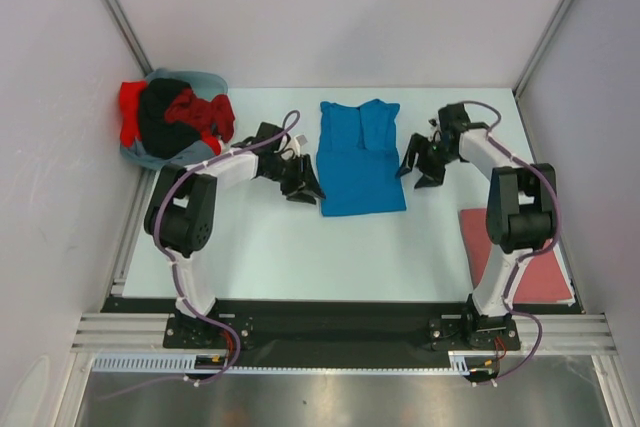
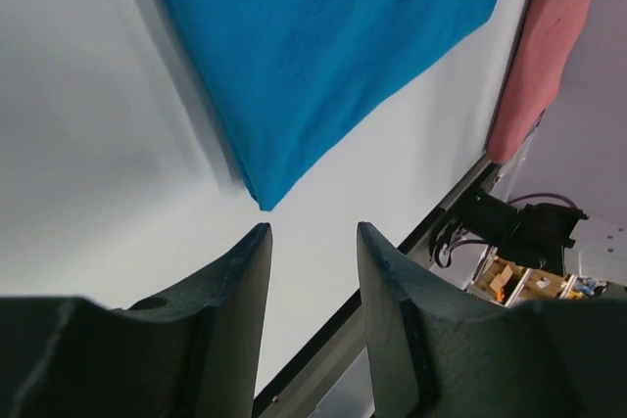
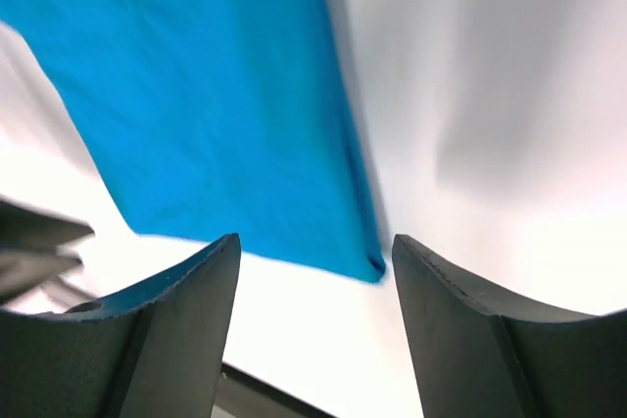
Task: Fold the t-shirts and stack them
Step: Fold the tshirt
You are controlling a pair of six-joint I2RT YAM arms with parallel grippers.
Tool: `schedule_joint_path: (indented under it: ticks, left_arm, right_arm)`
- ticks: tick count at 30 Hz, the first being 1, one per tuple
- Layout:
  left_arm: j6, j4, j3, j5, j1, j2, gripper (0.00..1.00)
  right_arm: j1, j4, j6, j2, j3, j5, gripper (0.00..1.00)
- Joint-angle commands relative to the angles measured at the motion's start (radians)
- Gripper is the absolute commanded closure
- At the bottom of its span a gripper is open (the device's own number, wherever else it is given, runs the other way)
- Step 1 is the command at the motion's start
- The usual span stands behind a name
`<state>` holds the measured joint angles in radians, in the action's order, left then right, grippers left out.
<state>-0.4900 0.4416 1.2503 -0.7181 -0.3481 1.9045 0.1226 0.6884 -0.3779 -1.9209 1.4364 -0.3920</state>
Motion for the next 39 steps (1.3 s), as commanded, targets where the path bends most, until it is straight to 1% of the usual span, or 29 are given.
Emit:
schedule_joint_path:
  ticks: [1, 3, 4, 9, 10, 12, 13, 14, 17, 22, 25, 26, 27, 28, 29, 30, 33, 36, 39]
  left_arm:
    - [-0.068, -0.082, -0.015, 0.017, -0.012, 0.019, 0.54]
    - [-0.088, -0.095, -0.025, 0.032, -0.015, 0.028, 0.55]
    - [-0.108, -0.099, -0.034, 0.04, -0.017, 0.03, 0.54]
    - [-0.134, -0.116, -0.052, 0.069, -0.034, 0.051, 0.54]
    - [-0.133, -0.116, -0.057, 0.071, -0.035, 0.056, 0.55]
    - [-0.134, -0.116, -0.075, 0.081, -0.035, 0.045, 0.57]
    - [-0.134, -0.116, -0.083, 0.106, -0.035, 0.035, 0.58]
    - [-0.133, -0.116, -0.092, 0.115, -0.035, 0.006, 0.58]
    - [-0.116, -0.104, -0.123, 0.134, -0.035, -0.041, 0.58]
    - [-0.107, -0.098, -0.195, 0.143, -0.035, -0.099, 0.58]
    - [-0.108, -0.099, -0.221, 0.144, -0.035, -0.125, 0.56]
    - [-0.11, -0.099, -0.223, 0.141, -0.035, -0.127, 0.55]
    - [-0.111, -0.101, -0.223, 0.137, -0.035, -0.127, 0.54]
    - [-0.119, -0.106, -0.219, 0.132, -0.035, -0.124, 0.54]
    - [-0.127, -0.116, -0.218, 0.125, -0.037, -0.121, 0.53]
    - [-0.134, -0.125, -0.218, 0.118, -0.037, -0.119, 0.47]
    - [-0.157, -0.179, -0.209, 0.121, -0.043, -0.098, 0.46]
    - [-0.159, -0.204, -0.18, 0.137, -0.058, -0.055, 0.46]
    - [-0.162, -0.208, -0.132, 0.151, -0.072, 0.004, 0.46]
  right_arm:
    - [-0.021, -0.119, 0.051, 0.071, -0.123, -0.145, 0.32]
    - [-0.02, -0.141, 0.05, 0.085, -0.165, -0.162, 0.33]
    - [-0.021, -0.153, 0.044, 0.091, -0.183, -0.166, 0.35]
    - [-0.021, -0.227, 0.053, 0.112, -0.309, -0.179, 0.37]
    - [-0.021, -0.239, 0.053, 0.111, -0.321, -0.179, 0.41]
    - [-0.023, -0.245, 0.05, 0.106, -0.335, -0.186, 0.53]
    - [-0.023, -0.239, 0.044, 0.105, -0.341, -0.191, 0.67]
    - [-0.023, -0.233, 0.033, 0.115, -0.352, -0.196, 0.7]
    - [-0.005, -0.251, -0.016, 0.172, -0.435, -0.222, 0.72]
    - [0.038, -0.293, -0.099, 0.269, -0.6, -0.205, 0.79]
    - [0.037, -0.314, -0.116, 0.329, -0.646, -0.186, 0.78]
    - [0.034, -0.31, -0.112, 0.336, -0.653, -0.177, 0.76]
    - [0.023, -0.303, -0.105, 0.345, -0.651, -0.165, 0.7]
    - [0.012, -0.3, -0.099, 0.352, -0.645, -0.159, 0.58]
    - [0.005, -0.291, -0.081, 0.35, -0.628, -0.151, 0.55]
    - [-0.012, -0.287, -0.073, 0.347, -0.613, -0.147, 0.48]
    - [-0.026, -0.27, -0.027, 0.309, -0.544, -0.099, 0.4]
    - [-0.028, -0.257, 0.007, 0.235, -0.47, -0.079, 0.38]
    - [-0.029, -0.25, 0.019, 0.162, -0.415, -0.07, 0.4]
